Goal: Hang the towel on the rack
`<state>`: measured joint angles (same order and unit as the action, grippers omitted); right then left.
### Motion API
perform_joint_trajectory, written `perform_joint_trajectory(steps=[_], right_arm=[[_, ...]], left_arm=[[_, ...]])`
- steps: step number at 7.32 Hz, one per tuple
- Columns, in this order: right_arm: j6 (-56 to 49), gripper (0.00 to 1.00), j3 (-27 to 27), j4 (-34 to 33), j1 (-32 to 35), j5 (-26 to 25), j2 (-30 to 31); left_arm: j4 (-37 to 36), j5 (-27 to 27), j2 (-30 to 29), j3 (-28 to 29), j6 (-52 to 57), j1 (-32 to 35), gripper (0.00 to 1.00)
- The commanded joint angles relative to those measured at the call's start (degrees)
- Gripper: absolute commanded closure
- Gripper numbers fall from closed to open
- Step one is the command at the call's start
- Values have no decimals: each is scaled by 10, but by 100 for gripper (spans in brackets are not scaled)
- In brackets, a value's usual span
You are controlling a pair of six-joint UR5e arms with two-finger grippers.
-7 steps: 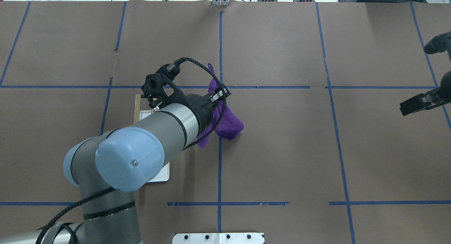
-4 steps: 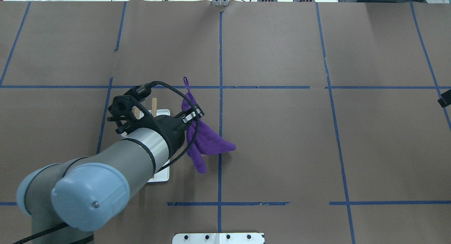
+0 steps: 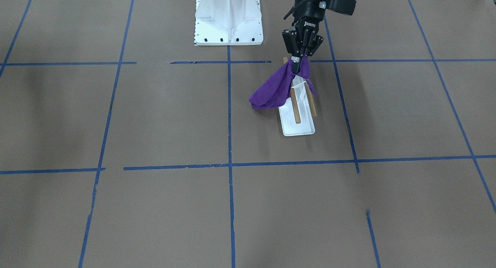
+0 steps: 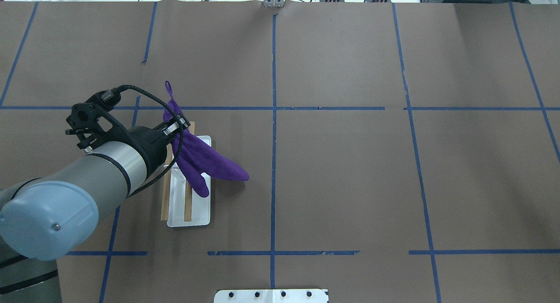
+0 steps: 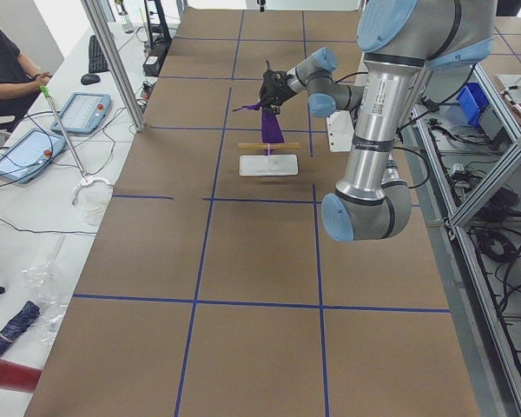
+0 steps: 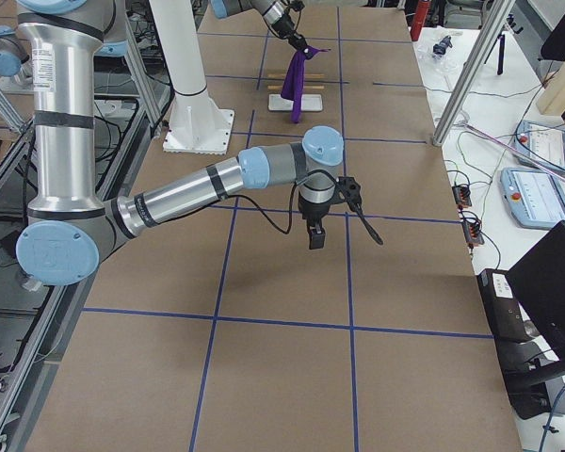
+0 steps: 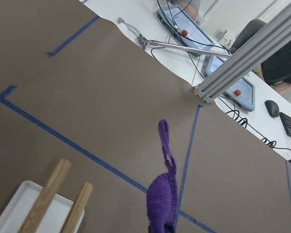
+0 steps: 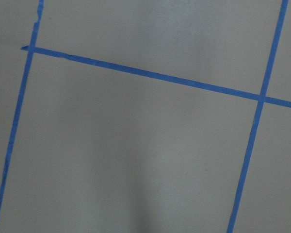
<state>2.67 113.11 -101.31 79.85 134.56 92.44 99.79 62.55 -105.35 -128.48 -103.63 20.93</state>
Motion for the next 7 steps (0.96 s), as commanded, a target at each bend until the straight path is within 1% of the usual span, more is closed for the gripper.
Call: perform_joint_trajectory(steps=[1, 2, 3, 6, 7], right_arm=[[3, 0, -34, 24, 17, 8, -2], [2, 0, -28, 25, 20, 7, -2], [3, 0, -28, 25, 22, 7, -2], [2, 0, -28, 25, 30, 7, -2], [2, 0, -31, 25, 30, 7, -1]], left_arm=[[5, 27, 63, 5, 31, 44, 100], [9, 28, 91, 7, 43, 48, 100], [11, 28, 98, 13, 48, 49, 100], [23, 28, 99, 69, 48, 48, 100], [23, 28, 103, 75, 52, 48, 100]])
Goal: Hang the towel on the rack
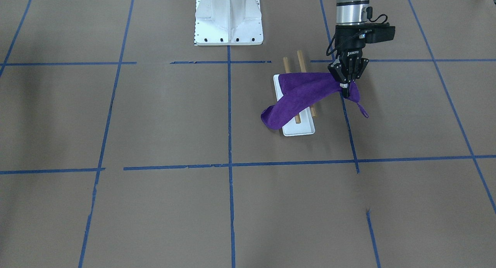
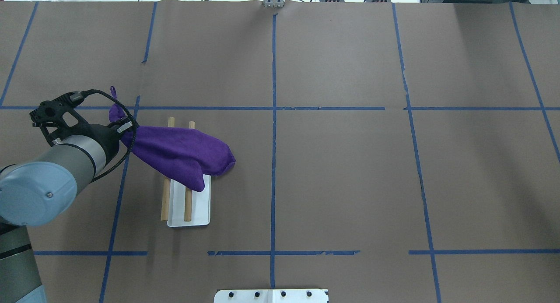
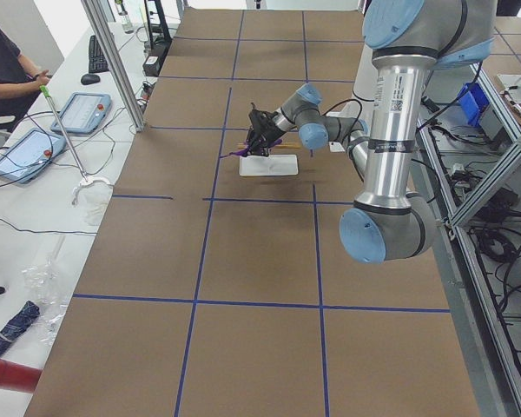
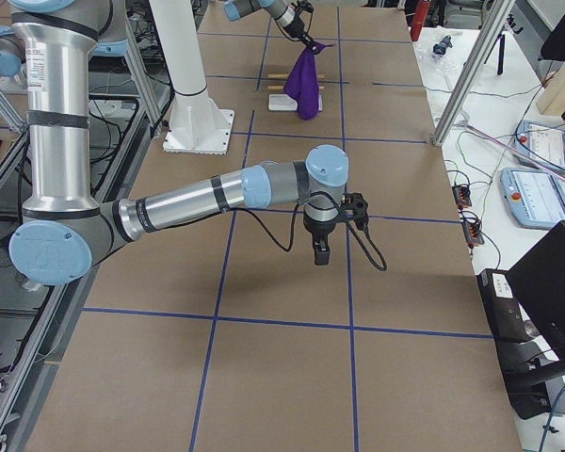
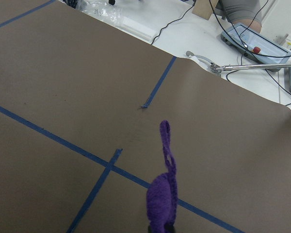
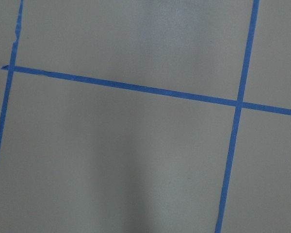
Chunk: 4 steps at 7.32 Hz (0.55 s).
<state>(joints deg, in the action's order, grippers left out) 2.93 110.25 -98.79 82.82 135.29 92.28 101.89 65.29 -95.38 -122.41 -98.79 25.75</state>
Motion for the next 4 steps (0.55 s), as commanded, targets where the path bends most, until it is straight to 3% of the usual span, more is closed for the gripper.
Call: perform_joint_trajectory(steps=[1, 2, 3, 4], right_arm=[[-1, 0, -2, 0, 5, 0, 3], [-1, 0, 0, 0, 8, 1, 4], [-1, 0, 0, 0, 8, 0, 4], [-6, 0, -1, 0, 8, 0, 5]], left_arm=[[15, 0, 37, 7, 45, 1, 100], [59, 1, 51, 16, 68, 1, 33], [90, 1, 61, 30, 74, 1, 0], [101, 23, 61, 28, 110, 1, 0]])
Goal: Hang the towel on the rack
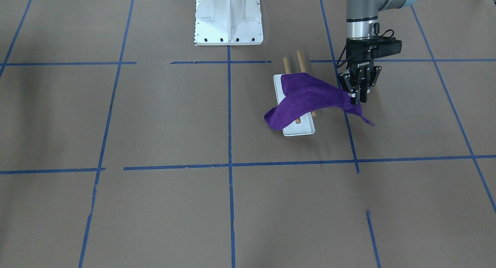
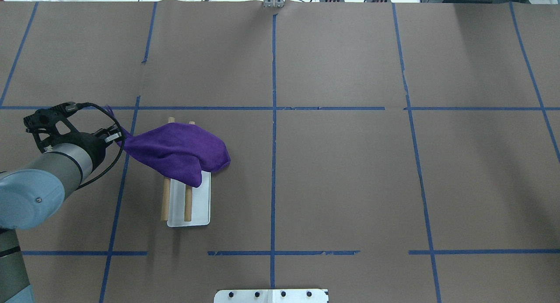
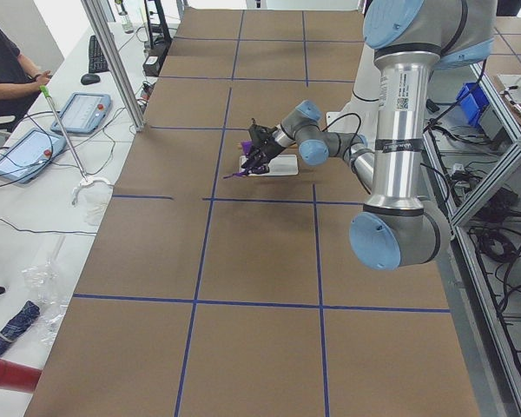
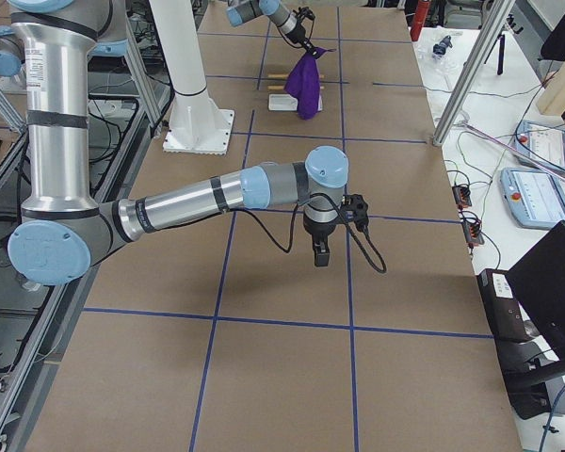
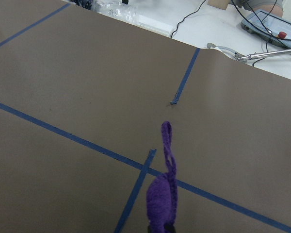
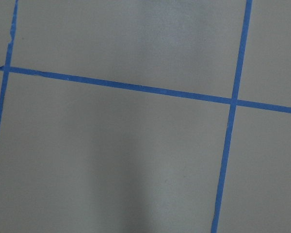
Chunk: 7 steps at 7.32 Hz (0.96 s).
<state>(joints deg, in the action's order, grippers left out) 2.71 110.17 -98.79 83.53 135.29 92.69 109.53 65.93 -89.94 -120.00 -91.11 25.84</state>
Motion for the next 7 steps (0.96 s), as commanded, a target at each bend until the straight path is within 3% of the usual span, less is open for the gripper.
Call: perform_joint_trajectory(steps=[1, 3, 7], right_arm=[[-4, 0, -1, 0, 1, -2, 1], [-6, 0, -5, 0, 6, -36, 2], [-4, 0, -13, 0, 9, -35, 21]], left_arm=[[25, 67, 8, 1, 68, 2, 0], [25, 156, 9, 1, 185, 52, 0], [17, 347, 20, 8, 449, 209, 0]])
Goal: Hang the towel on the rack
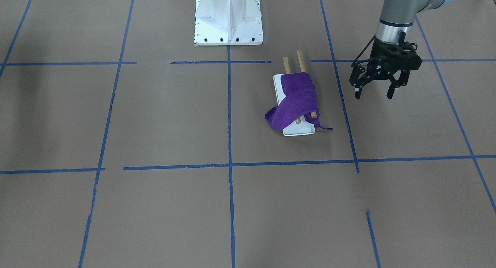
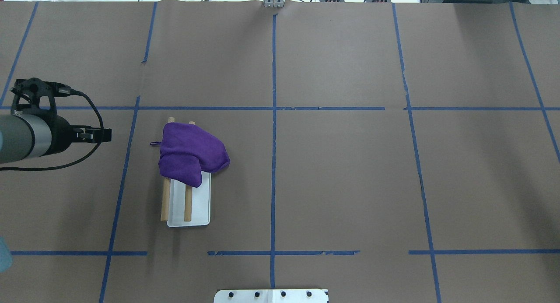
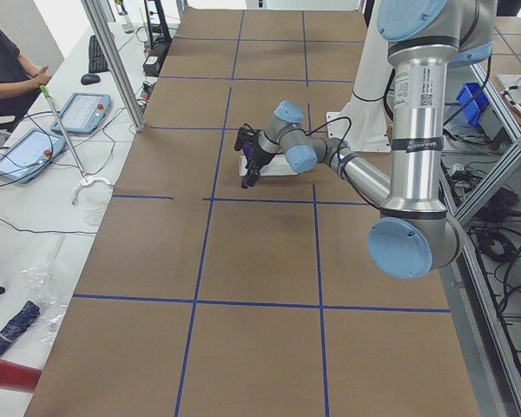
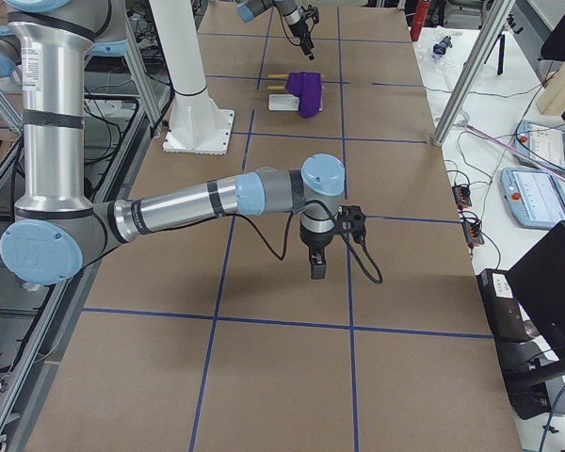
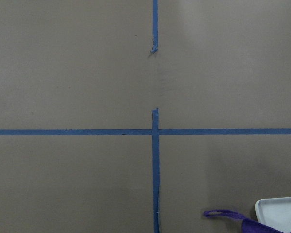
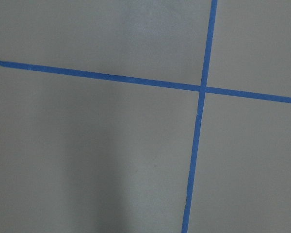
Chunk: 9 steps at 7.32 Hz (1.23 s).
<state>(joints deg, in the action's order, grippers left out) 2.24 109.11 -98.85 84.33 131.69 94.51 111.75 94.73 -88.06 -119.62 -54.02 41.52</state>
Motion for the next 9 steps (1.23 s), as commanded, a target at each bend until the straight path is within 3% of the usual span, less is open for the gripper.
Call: perform_joint_trajectory(steps=[1, 3, 7, 9], right_arm=[[0, 0, -7, 1, 3, 2, 3], [-9, 0, -18, 1, 12, 5, 3], [-91, 0, -71, 1, 66, 40, 8], [-91, 0, -74, 0, 76, 44, 18]], left_arm=[[-9, 104, 3, 17, 163, 108, 0], [-41, 215, -1, 71, 331, 227, 0], [-190, 281, -35, 168, 604, 417, 0], [-190, 346, -27, 255, 683, 475, 0]])
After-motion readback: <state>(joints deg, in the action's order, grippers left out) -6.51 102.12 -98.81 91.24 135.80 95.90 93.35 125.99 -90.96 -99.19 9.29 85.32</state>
